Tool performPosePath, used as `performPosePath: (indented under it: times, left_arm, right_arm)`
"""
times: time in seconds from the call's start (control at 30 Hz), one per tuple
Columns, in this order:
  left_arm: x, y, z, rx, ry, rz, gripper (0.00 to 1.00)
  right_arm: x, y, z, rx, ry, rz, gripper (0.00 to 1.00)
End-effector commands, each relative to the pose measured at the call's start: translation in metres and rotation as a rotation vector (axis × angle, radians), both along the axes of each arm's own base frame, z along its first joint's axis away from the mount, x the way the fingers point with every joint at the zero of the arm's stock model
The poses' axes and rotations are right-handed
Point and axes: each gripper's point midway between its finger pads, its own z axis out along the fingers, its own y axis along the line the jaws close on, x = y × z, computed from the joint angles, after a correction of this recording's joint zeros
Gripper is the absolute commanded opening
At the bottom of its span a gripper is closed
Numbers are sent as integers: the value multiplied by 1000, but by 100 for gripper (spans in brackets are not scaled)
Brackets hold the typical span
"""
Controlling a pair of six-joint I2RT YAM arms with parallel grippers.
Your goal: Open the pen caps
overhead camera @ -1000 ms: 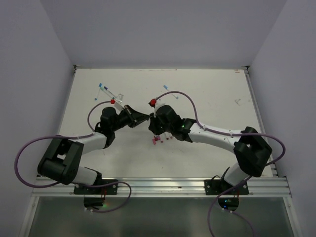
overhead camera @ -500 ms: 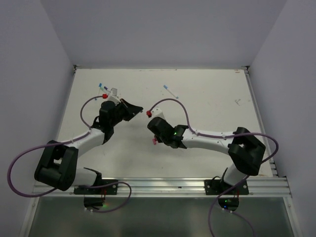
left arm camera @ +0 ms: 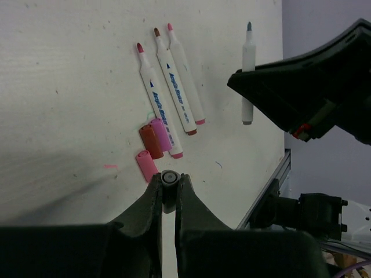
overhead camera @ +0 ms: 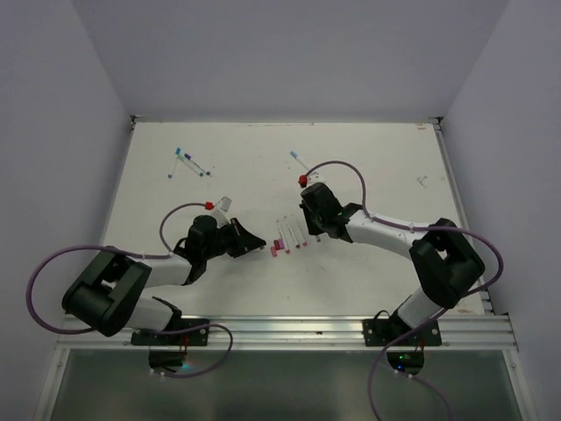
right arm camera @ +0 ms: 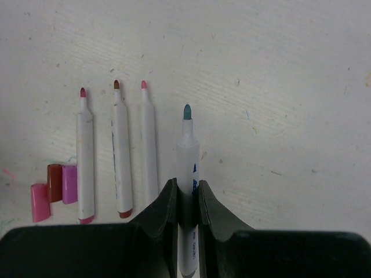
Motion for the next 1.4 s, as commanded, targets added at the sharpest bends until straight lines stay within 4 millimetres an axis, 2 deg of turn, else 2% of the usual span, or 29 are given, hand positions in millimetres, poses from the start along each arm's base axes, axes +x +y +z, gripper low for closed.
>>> performPosePath:
  times: [0.0,0.13,0.17,0.43,0.53,0.63,0.77,0.97,1.07,1.23,1.33,1.37]
  left_arm:
    - [-8,-14,6,-29,-68,-55,0]
    - [-22,-15,-11,-20,-26,-69,0]
    - [-22,-16,-9,-29,-33,-71,0]
    - [-26,-19,-22,-29,5,-84,1]
    - [-25,-20,-25,-34,20,-82,11]
    - [-23,-20,-28,-27,27,-78,16]
    - [-23,-18,-30,-16,29,-66,22]
    - [-21,-16,-30,-2,28,-51,39]
    - [-21,-15,-29,-3,23,-46,42]
    - [-22,-9,-26,6,16,-21,45]
    - [-20,-4,-22,24,-3,2,48]
    - [-17,-4,-15,24,-30,6,49]
  right_arm:
    - [17,11,0,53,-3,29,0]
    - [20,12,-16,61,29,26,1]
    - [20,12,-18,60,32,27,2]
    - [20,19,-28,72,59,42,16]
    - [21,21,-27,77,61,45,20]
    - [21,22,-26,79,59,45,24]
    - [20,22,-24,85,58,51,25]
    - [19,23,-25,90,63,53,27]
    - [18,22,-25,86,65,53,28]
    - [22,22,-15,83,40,58,37]
    - [30,22,-6,67,12,56,40]
    - [35,23,-1,61,6,55,40]
